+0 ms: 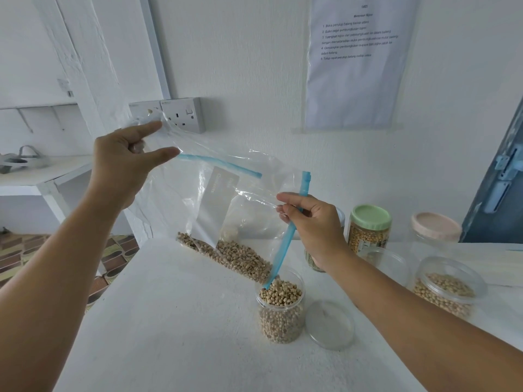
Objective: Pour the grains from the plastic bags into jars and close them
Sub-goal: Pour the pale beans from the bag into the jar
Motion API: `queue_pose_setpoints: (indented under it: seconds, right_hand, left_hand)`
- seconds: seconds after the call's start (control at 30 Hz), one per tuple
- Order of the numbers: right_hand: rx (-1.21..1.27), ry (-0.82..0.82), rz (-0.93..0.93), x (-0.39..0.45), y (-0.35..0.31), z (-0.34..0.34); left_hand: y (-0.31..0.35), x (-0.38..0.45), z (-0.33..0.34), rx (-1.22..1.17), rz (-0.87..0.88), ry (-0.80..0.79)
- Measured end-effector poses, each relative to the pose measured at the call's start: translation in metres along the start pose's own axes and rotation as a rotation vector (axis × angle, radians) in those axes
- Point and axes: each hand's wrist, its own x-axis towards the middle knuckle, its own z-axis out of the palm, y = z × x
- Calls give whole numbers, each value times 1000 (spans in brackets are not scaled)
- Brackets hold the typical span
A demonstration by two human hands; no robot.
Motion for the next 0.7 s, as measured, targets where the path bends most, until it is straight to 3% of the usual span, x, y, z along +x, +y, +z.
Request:
queue_pose_setpoints:
  seconds: [0.7]
  right_hand:
    - [2, 2, -4, 1, -2, -3]
  left_hand:
    - [8, 1, 1, 34, 40, -21]
